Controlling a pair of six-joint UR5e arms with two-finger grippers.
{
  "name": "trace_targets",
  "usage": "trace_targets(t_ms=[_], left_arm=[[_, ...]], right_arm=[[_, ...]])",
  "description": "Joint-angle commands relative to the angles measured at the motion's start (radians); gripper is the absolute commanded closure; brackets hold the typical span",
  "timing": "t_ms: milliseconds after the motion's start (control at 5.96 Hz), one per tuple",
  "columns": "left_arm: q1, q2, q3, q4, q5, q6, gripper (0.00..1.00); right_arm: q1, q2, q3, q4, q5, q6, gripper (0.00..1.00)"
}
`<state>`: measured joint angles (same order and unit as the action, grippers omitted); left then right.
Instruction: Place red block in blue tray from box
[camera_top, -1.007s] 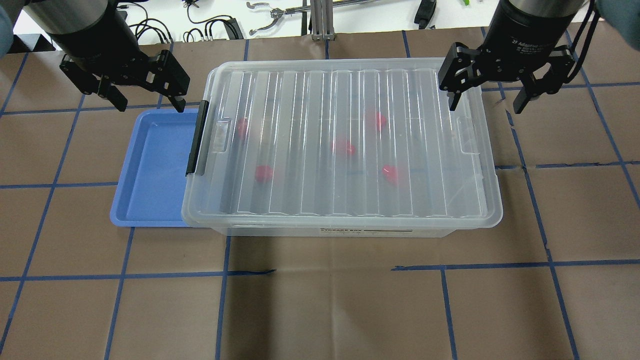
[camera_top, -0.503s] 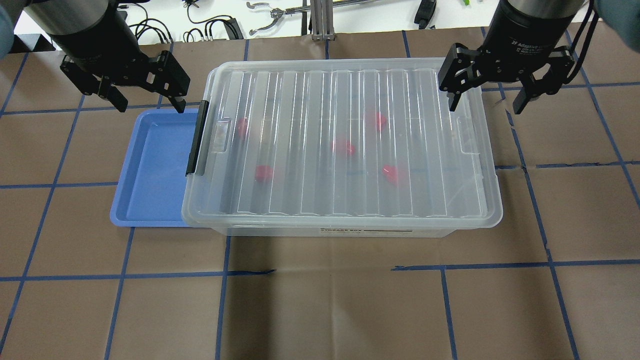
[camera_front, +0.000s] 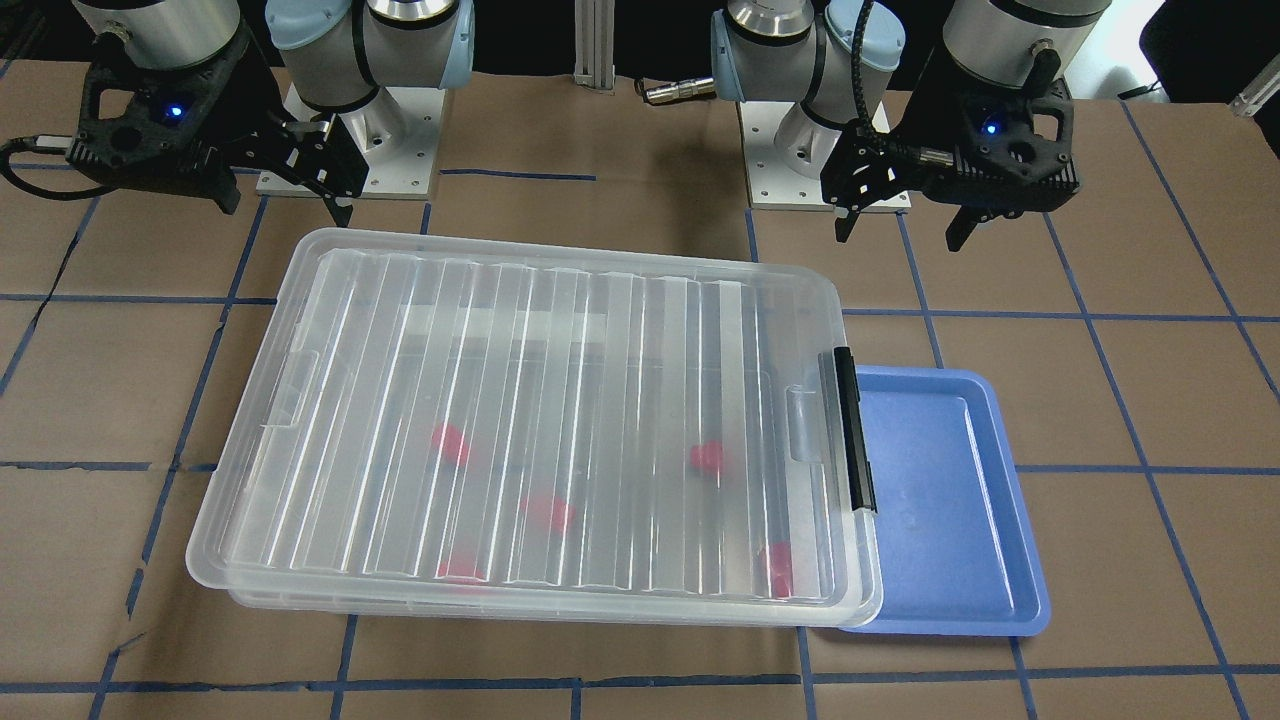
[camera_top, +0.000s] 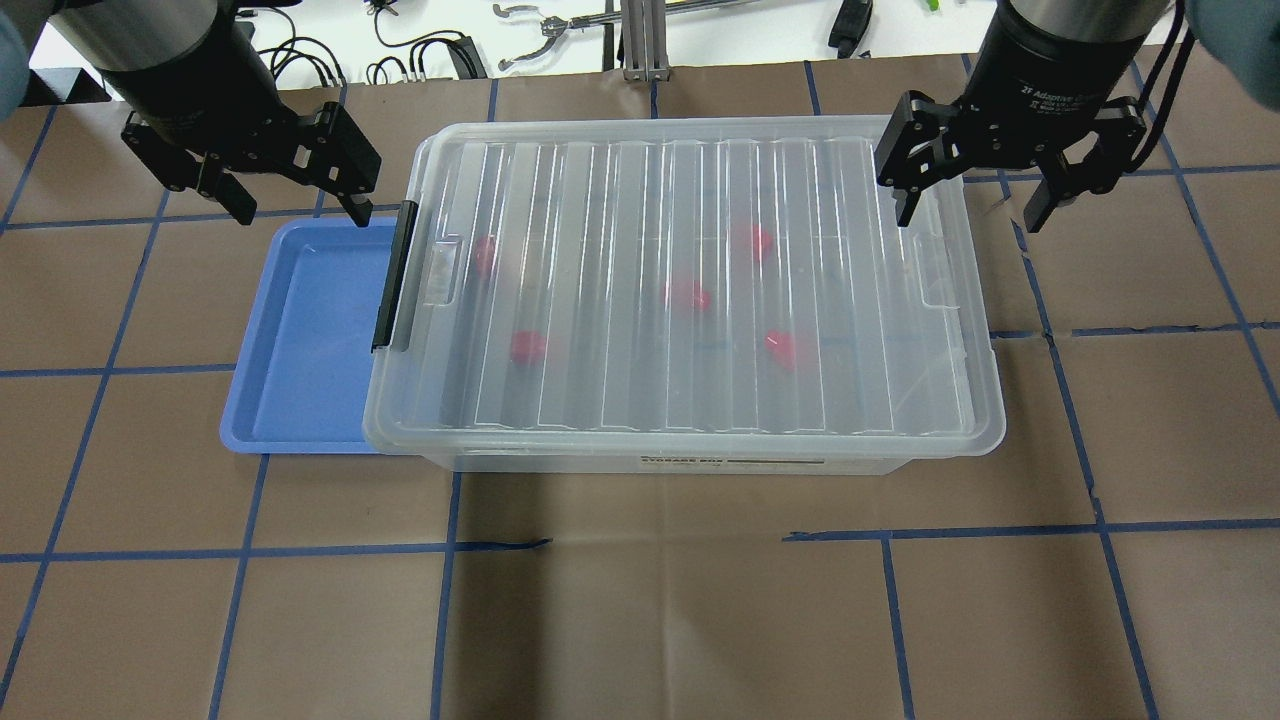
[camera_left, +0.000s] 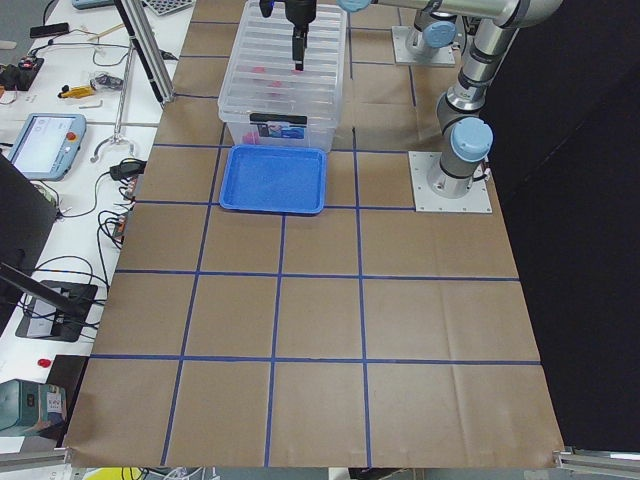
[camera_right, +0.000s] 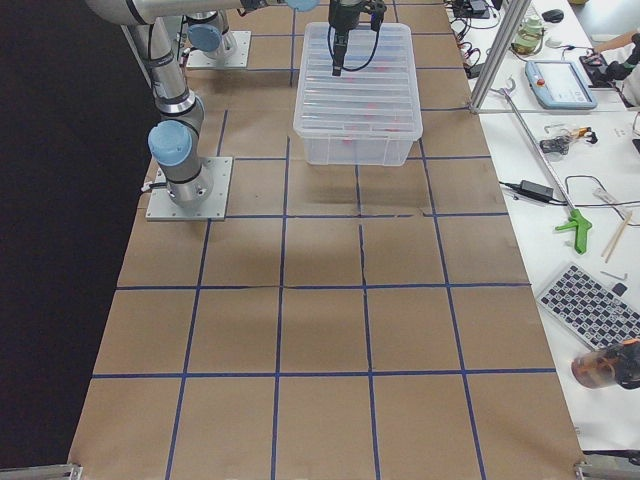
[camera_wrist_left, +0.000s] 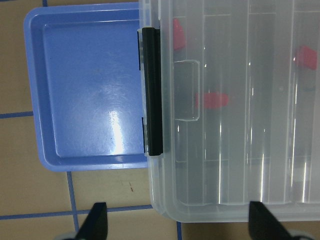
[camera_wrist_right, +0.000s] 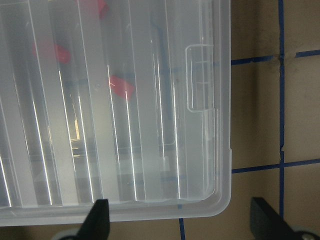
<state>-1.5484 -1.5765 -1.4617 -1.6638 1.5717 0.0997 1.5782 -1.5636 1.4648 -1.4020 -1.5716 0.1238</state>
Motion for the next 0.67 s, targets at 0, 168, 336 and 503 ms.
trace_targets(t_ms=[0, 168, 336, 503], left_arm=[[0.001, 0.0, 0.0, 0.001, 0.001, 0.0, 0.02], [0.001, 0.0, 0.001, 0.001, 0.001, 0.0, 0.02], [0.001, 0.0, 0.001, 0.001, -0.001, 0.0, 0.02], [0.001, 0.001, 0.001, 0.001, 0.001, 0.0, 0.02]], right_arm=[[-0.015, 0.008, 0.009, -0.009, -0.007, -0.016, 0.0], [-0.026, 0.013, 0.029, -0.014, -0.01, -0.057, 0.0], [-0.055, 0.025, 0.054, -0.047, -0.011, -0.061, 0.0], [-0.088, 0.028, 0.101, -0.099, -0.014, -0.114, 0.0]])
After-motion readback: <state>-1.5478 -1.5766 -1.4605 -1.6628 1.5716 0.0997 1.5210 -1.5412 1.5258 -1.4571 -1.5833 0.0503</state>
